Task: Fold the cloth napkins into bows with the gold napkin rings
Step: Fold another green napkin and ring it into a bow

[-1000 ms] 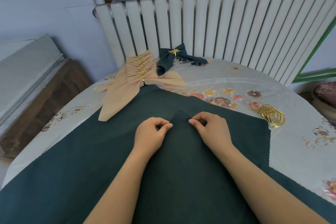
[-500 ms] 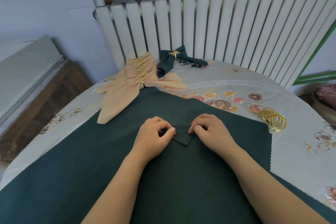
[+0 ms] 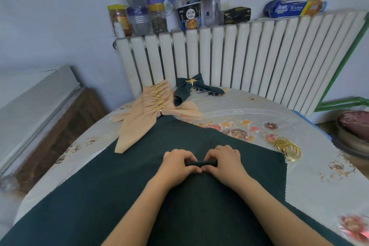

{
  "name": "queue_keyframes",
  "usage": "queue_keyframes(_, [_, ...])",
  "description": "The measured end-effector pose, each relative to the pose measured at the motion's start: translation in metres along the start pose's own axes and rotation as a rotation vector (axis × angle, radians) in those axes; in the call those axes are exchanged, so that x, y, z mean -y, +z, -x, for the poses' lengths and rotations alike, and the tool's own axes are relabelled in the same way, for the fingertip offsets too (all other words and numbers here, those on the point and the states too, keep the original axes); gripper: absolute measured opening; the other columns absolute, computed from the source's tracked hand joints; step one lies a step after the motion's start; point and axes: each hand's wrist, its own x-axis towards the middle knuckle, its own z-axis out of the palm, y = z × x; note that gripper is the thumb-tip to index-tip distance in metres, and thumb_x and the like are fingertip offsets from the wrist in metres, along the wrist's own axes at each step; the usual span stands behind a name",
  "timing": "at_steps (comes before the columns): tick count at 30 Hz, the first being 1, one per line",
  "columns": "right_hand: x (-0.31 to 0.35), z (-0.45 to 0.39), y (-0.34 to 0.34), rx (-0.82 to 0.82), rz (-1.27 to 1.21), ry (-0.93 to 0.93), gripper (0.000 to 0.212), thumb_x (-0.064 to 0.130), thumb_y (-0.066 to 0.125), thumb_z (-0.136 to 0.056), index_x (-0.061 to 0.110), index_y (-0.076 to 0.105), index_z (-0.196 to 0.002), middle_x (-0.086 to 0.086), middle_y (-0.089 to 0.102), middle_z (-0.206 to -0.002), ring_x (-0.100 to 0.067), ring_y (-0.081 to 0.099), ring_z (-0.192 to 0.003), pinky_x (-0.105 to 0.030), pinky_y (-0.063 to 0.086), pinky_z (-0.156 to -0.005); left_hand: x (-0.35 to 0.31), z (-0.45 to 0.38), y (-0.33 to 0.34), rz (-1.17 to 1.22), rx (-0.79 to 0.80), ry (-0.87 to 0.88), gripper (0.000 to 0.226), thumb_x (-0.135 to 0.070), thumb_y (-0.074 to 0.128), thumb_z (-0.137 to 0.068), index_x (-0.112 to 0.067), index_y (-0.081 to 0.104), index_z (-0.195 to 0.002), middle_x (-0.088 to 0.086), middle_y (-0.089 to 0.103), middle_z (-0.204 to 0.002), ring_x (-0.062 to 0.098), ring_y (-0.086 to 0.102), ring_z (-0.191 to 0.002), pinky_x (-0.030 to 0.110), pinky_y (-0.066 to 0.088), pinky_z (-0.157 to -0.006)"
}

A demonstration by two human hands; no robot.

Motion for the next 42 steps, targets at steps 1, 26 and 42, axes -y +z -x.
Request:
queue_keyframes(1, [0.001, 0.003, 0.0, -0.029, 0.013, -0.015, 0.015, 0.046, 0.061, -0.085, 0.033, 0.06, -0.092, 0.016, 0.045, -0.089, -0.008, 0.036, -0.094, -0.026, 0.021, -0.082, -0.003, 0.001, -0.001, -0.069, -0.014, 0.037, 0.014, -0.043, 0.071, -0.076, -0.033, 0.064, -0.084, -0.016, 0.058, -0.084, 0.005, 0.048, -0.089, 0.028, 0.031, -0.09])
queue_keyframes(26, [0.011, 0.039, -0.021, 0.126, 0.133, 0.041, 0.035, 0.05, 0.067, -0.078, 0.03, 0.056, -0.104, 0.006, 0.05, -0.117, -0.016, 0.041, -0.114, -0.032, 0.031, -0.096, -0.018, 0.053, 0.003, -0.089, -0.043, -0.08, 0.011, -0.047, 0.073, -0.074, -0.038, 0.067, -0.078, -0.017, 0.049, -0.108, 0.004, 0.035, -0.111, 0.026, 0.018, -0.093])
queue_keyframes(42, [0.016, 0.088, -0.029, 0.052, 0.166, -0.124, 0.026, 0.049, 0.062, -0.083, 0.029, 0.069, -0.099, 0.01, 0.059, -0.1, -0.01, 0.044, -0.095, -0.021, 0.031, -0.073, -0.03, 0.1, 0.011, -0.209, -0.145, 0.032, 0.005, -0.03, 0.062, -0.085, -0.03, 0.064, -0.09, -0.015, 0.051, -0.093, 0.007, 0.045, -0.097, 0.025, 0.023, -0.084])
